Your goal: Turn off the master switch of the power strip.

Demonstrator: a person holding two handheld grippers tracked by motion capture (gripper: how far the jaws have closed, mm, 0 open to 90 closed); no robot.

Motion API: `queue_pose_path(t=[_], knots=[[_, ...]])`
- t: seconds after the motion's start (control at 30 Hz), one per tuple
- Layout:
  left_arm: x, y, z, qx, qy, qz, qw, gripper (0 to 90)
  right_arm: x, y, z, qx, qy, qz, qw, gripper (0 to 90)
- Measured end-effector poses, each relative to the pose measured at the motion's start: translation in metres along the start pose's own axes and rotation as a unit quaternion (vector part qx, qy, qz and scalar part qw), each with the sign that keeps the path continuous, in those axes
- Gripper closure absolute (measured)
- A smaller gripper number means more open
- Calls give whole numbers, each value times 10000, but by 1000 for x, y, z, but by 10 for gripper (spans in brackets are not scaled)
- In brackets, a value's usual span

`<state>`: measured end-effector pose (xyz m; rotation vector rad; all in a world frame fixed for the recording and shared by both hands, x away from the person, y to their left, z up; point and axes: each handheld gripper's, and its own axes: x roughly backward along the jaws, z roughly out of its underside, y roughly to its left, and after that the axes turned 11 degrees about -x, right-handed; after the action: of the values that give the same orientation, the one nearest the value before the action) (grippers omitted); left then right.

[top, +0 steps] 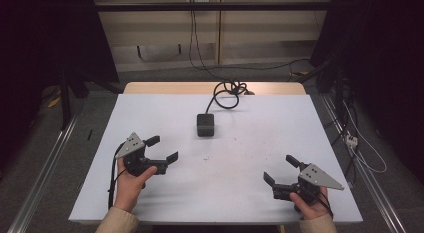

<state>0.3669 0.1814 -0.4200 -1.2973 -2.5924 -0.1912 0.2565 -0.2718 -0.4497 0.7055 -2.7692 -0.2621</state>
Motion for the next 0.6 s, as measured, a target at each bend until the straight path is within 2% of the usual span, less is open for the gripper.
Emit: queue_pose_path(t=[0.6], knots=[[-30, 6, -10, 59, 71, 105, 9999, 142, 0, -1, -1, -24, -34, 15, 10000, 20]])
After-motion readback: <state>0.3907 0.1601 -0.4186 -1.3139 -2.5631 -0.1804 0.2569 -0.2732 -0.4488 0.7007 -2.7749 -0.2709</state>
